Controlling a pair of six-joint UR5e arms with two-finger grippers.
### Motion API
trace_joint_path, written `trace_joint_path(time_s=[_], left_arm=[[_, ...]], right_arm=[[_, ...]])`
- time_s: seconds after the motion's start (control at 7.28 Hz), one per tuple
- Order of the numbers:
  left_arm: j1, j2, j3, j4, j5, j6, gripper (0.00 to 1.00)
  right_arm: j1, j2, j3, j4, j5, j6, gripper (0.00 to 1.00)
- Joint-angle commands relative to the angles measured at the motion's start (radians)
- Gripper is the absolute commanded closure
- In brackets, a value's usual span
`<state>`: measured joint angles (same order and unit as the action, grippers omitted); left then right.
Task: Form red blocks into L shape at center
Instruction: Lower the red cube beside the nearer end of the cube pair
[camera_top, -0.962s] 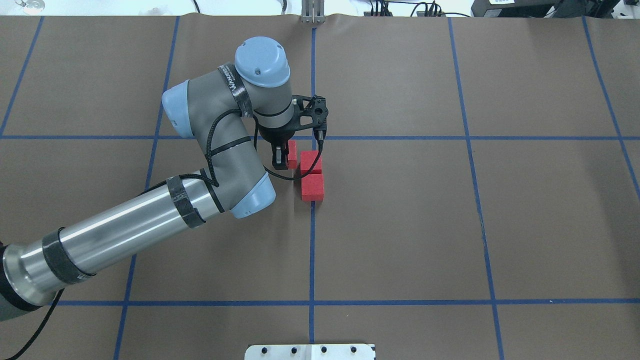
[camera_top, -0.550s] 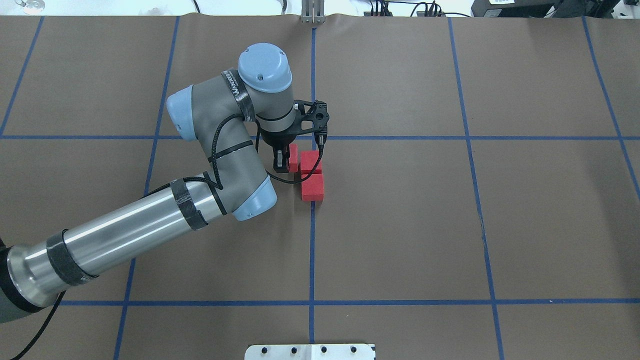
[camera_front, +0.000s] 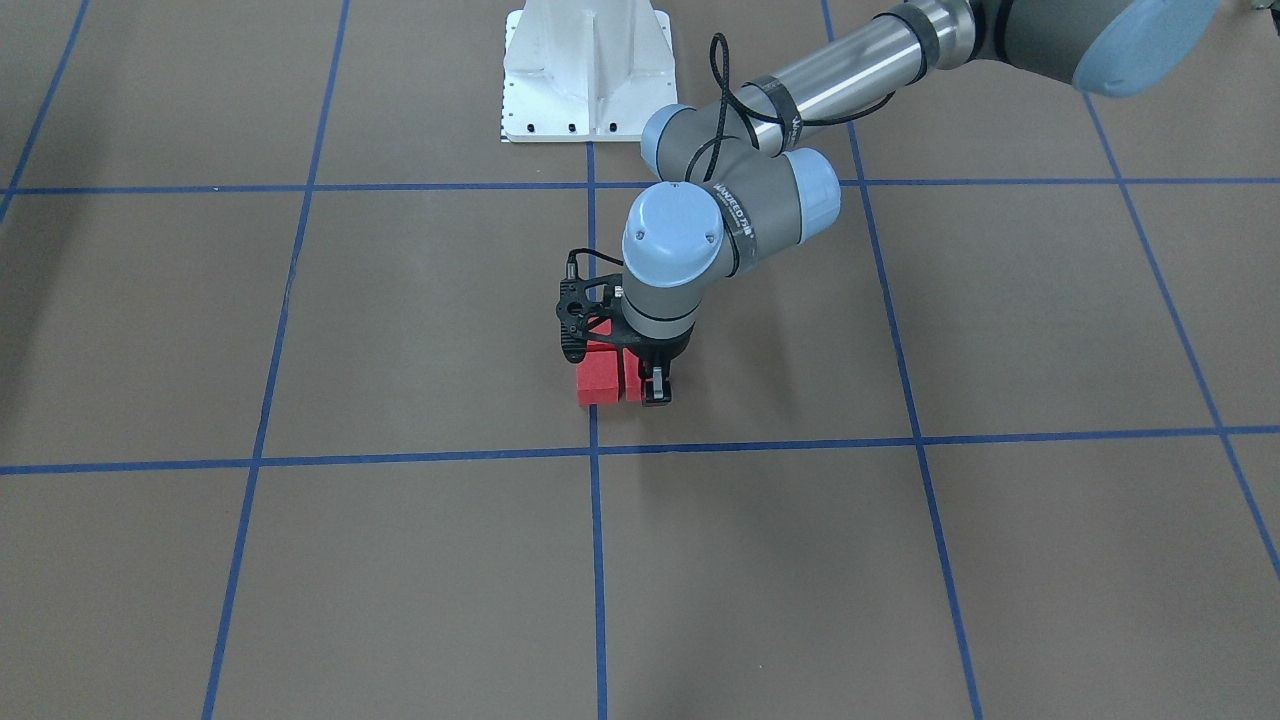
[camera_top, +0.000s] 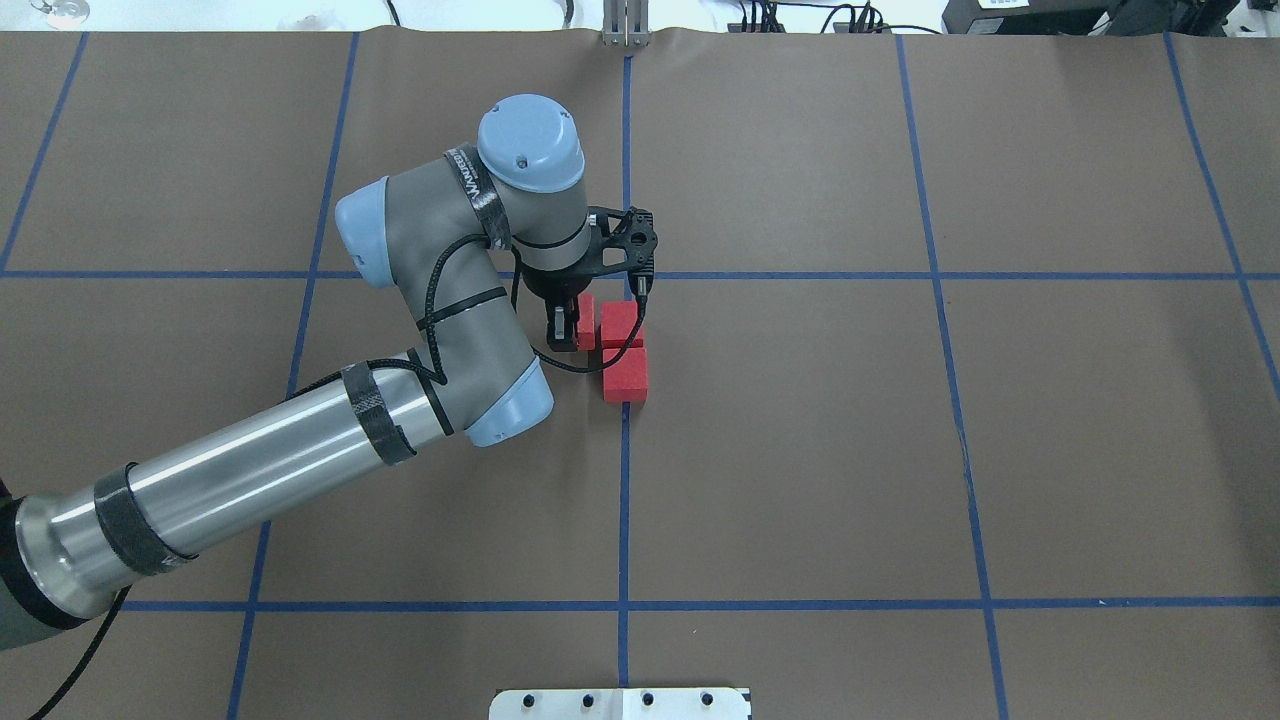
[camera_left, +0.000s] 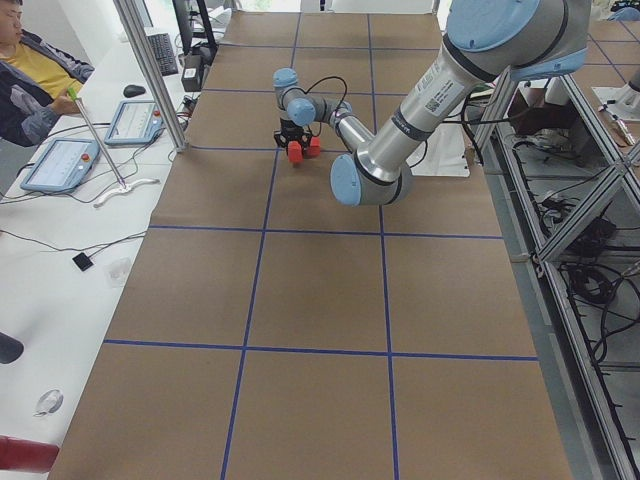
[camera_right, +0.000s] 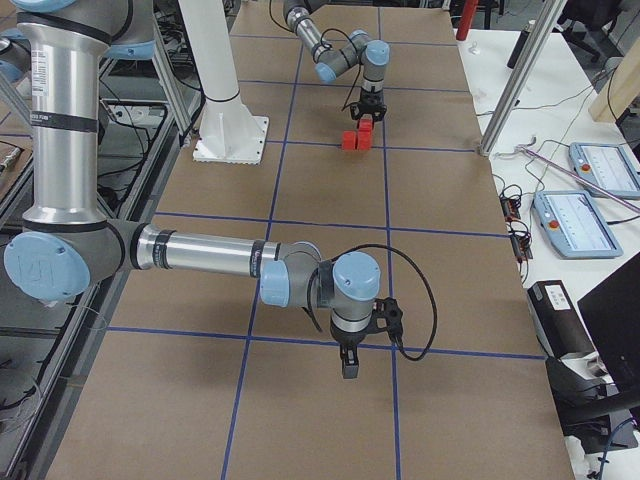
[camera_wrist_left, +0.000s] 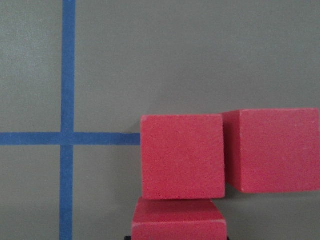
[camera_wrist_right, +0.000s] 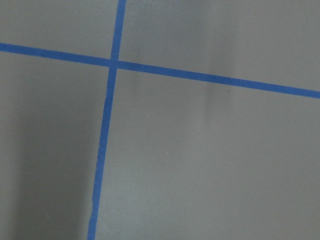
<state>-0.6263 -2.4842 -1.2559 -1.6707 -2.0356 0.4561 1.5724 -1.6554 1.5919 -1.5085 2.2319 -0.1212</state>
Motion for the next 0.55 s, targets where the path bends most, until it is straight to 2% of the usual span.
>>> trace_joint_path(time_s=[0.0, 0.41], left_arm=[[0.003, 0.001, 0.001, -0.001, 0.0, -0.004, 0.86], [0.003, 0.001, 0.004, -0.003, -0.002, -0.007, 0.8]], right_arm=[[0.0, 0.0, -0.001, 0.001, 0.0, 0.0, 0.0], [0.0, 0.0, -0.001, 0.001, 0.002, 0.0, 0.0]])
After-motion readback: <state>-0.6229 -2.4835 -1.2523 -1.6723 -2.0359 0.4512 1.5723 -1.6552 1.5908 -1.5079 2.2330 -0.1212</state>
